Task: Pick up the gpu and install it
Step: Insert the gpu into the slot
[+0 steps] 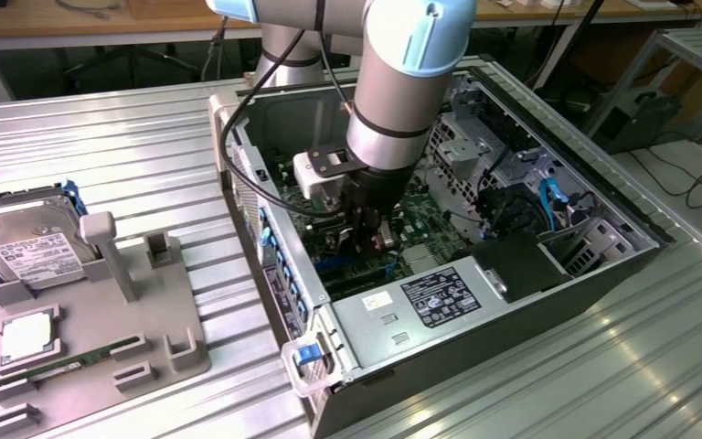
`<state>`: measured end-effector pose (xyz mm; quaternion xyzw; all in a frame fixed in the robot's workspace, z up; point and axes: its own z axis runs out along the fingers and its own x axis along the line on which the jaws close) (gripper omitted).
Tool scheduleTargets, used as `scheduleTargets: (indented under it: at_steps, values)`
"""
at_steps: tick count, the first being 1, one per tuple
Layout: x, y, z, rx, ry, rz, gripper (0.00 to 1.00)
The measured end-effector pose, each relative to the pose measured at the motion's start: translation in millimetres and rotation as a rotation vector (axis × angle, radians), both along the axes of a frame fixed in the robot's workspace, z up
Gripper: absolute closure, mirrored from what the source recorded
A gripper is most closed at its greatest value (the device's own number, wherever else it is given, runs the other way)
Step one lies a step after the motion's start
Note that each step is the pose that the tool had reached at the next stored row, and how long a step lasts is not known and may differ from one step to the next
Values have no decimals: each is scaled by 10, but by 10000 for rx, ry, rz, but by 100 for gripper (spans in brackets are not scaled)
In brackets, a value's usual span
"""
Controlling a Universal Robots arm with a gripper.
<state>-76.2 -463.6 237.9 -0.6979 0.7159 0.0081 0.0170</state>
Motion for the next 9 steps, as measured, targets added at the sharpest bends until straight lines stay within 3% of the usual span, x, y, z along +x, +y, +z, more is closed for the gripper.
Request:
scheduleTargets:
  at_steps: [9]
  values:
    - [0,4,-1,1,-1,7,72]
